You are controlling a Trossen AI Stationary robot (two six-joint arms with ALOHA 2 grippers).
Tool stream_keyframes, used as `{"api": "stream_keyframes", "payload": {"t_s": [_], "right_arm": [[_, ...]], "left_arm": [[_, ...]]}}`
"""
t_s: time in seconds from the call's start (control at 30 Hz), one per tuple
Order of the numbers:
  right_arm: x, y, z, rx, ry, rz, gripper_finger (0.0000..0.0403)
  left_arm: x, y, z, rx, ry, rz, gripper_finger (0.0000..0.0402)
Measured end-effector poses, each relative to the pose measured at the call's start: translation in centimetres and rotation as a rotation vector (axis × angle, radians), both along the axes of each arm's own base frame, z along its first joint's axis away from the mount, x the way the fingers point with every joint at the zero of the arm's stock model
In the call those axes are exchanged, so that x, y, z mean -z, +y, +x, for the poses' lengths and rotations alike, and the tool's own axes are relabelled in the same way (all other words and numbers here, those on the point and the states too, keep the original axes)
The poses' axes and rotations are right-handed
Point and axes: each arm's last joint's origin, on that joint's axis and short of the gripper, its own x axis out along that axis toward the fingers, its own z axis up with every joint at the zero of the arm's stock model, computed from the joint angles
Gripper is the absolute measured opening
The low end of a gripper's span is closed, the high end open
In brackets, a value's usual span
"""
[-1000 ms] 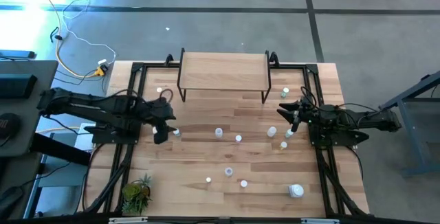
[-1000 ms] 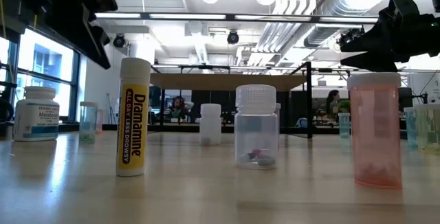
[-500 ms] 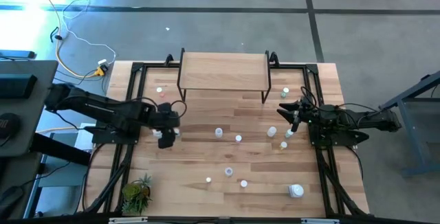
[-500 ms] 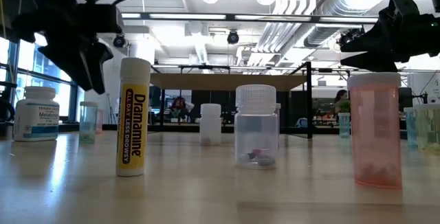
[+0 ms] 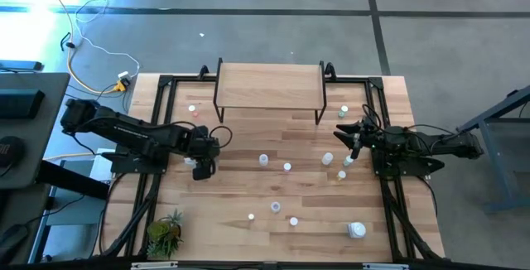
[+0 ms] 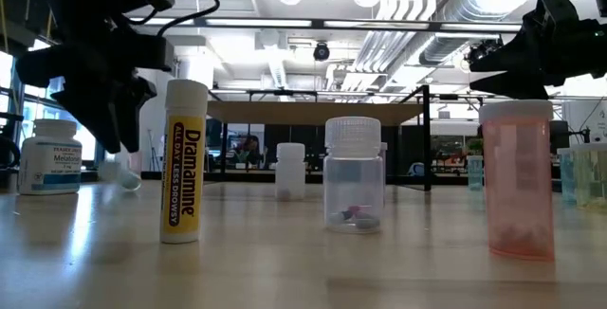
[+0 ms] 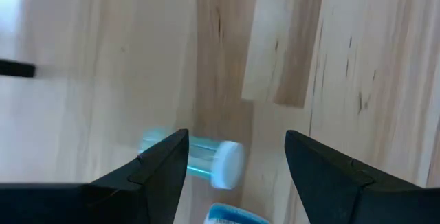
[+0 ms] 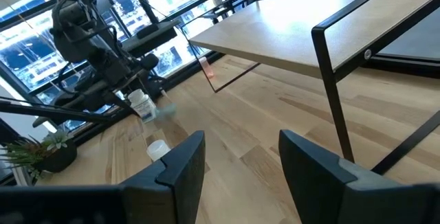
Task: Pick and place medicine bottles onto shelf by color
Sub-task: Put the white pill bottle on the shelf
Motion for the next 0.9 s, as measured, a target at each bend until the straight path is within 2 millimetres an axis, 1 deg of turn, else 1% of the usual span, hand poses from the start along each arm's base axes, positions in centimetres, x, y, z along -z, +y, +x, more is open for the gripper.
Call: {"api": "stream_keyframes", "payload": {"t_s": [0.23,0.4,0.6,0.73,0.9], "right_arm": [[0.0,0.0,0.0,0.004,0.0,0.0,0.0177],[0.0,0.0,0.0,0.003,0.0,0.0,0.0177],[0.0,0.0,0.0,0.003,0.0,0.0,0.0177],[0.0,0.0,0.0,0.003,0.0,0.0,0.0177],[0.0,0.0,0.0,0.002,0.0,0.0,0.0177]], "left_arm": [[0.2,0.1,0.1,-0.009,0.011,0.027,0.0232],[-0.1,0.5,-0.2,-0.047,0.011,0.057,0.0232],[-0.2,1.2,-0.6,-0.118,0.029,0.036,0.0232],[-1.2,1.4,-0.1,-0.124,0.009,0.032,0.0232],[-3.1,1.3,1.2,-0.076,-0.086,0.047,0.0232]]}}
